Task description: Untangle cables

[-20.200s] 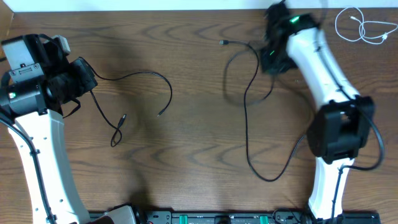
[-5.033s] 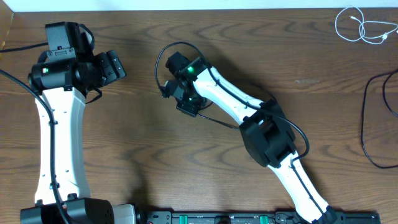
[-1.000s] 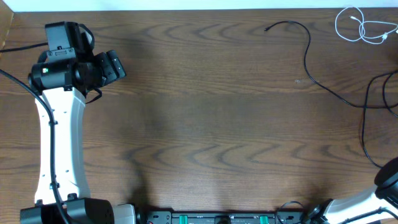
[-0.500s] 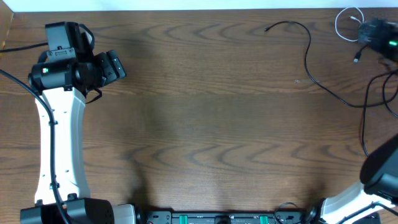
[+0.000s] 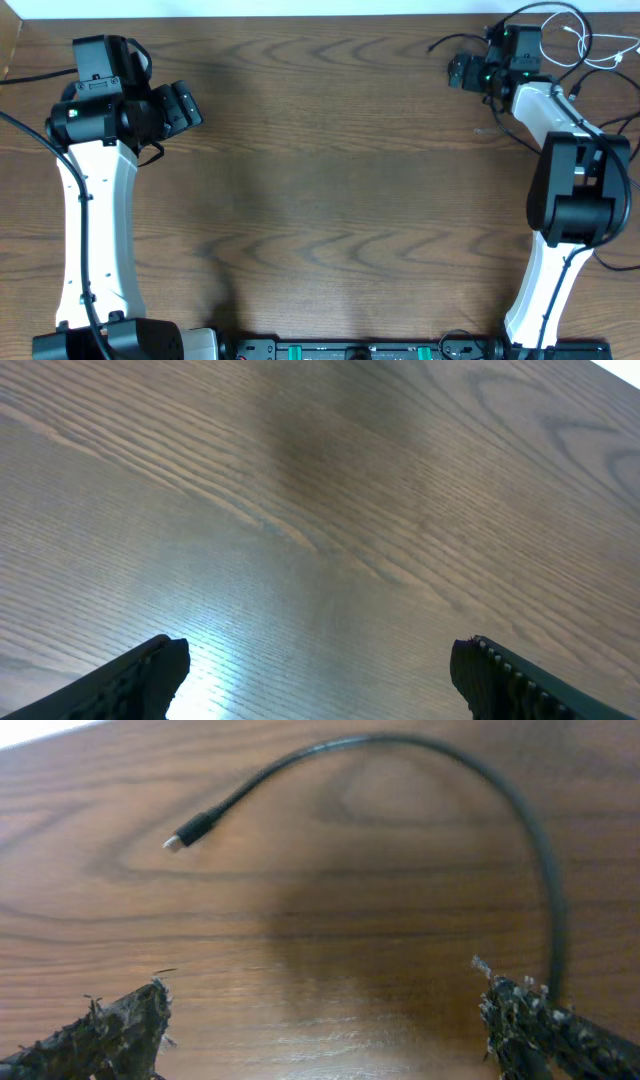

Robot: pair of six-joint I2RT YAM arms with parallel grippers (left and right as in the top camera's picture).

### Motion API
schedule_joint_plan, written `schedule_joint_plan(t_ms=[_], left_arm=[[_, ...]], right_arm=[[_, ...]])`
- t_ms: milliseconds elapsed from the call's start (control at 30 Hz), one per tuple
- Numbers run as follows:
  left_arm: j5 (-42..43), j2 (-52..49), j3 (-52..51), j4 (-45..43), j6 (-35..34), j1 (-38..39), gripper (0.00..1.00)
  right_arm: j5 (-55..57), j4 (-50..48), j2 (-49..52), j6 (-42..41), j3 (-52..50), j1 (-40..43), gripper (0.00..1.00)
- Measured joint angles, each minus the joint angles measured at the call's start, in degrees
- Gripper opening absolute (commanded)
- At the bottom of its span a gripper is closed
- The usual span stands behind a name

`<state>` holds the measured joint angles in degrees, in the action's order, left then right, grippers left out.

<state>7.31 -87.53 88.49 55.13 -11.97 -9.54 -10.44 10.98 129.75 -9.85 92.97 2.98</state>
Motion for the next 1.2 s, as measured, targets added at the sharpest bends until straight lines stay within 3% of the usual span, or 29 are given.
schedule_joint_plan(t_ms=[100,200,367,467,700,867,1133,1200], left_arm=[[0.0,0.0,0.0,0.0,0.0,0.0,0.89],[0.0,0.0,0.0,0.0,0.0,0.0,0.89],[0.0,0.0,0.0,0.0,0.0,0.0,0.89],[0.0,0.0,0.0,0.0,0.0,0.0,0.89],[0.0,-0.11,0.0,0.0,0.0,0.0,0.89],[0.0,-0.46,0.0,0.02,0.0,0.0,0.89],[0.0,-0.5,0.0,0.02,0.0,0.0,0.89],[0.0,-0.5,0.0,0.17,0.0,0.0,0.89]], right_arm=[[2.97,0.07,1.49,-0.17,0.0,0.07,0.95],[6.32,-0.17,1.55,-0.22,0.0,0.11,0.99],[0.52,-2.86,1.53,1.66,0.0,0.26,0.99],[-2.67,0.07,-0.33,1.11,0.0,0.96,0.99],[1.97,7.34,-6.16,-3.69,0.33,5.66,0.98],[2.8,10.86,-5.35,-4.74,0.33,6.08,0.84],[2.75,9.86,-1.64,-5.11,0.31,5.29,0.5],[2.8,8.87,-1.05,-5.09,0.31,5.16,0.46]])
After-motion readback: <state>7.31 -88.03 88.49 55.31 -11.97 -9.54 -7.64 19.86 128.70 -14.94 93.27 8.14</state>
